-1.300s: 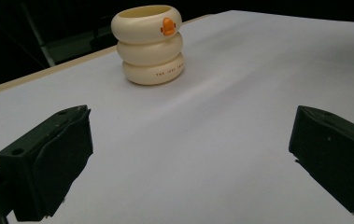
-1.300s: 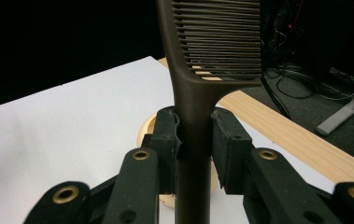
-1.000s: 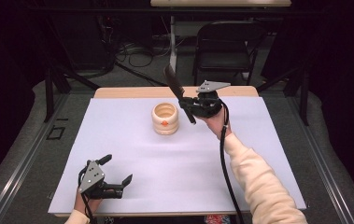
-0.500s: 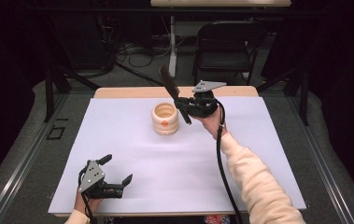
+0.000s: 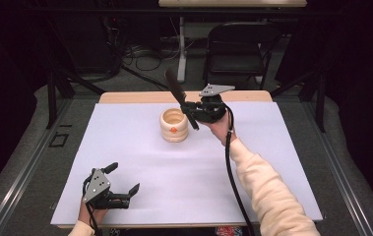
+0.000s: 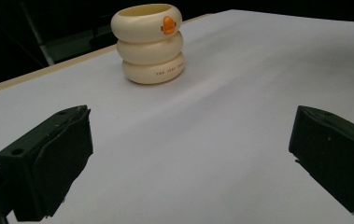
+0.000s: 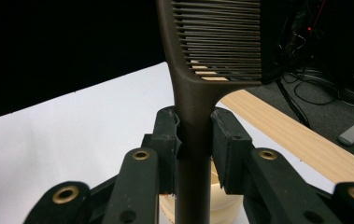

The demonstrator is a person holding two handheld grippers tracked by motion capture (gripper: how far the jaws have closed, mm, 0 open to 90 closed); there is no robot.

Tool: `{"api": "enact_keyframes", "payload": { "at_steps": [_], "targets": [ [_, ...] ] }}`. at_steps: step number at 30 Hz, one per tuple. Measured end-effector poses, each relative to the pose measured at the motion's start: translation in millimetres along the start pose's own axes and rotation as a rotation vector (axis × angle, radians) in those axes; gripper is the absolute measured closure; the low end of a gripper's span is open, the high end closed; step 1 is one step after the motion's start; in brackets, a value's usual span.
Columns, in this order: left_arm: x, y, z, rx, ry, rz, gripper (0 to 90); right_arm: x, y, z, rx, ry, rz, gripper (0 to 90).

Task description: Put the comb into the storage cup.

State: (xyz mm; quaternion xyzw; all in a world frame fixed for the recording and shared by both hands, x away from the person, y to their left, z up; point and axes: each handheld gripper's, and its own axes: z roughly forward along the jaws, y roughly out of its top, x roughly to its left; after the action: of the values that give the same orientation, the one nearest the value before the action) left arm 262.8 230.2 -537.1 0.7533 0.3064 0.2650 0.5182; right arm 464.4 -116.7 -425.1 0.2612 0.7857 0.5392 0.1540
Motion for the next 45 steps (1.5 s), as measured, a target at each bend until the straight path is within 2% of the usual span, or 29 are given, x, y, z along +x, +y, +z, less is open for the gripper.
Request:
{"api": "enact_keyframes", "payload": {
  "at_steps": [15,27,45],
  "targets": [
    [0.5,-0.4,0.7,0.004,-0.003,-0.002,0.0,-0.4,5.9,8.8,-0.006,-0.003,-0.011,72.5],
    [0.2,-0.7,2.1,0.010,-0.003,-0.002,0.0,-4.7,8.9,15.3,-0.015,0.004,0.010,72.5],
    [0.4,-0.7,1.2,0.007,-0.002,-0.001,0.0,-6.5,17.8,24.0,-0.055,-0.027,0.000,72.5]
  ]
}}
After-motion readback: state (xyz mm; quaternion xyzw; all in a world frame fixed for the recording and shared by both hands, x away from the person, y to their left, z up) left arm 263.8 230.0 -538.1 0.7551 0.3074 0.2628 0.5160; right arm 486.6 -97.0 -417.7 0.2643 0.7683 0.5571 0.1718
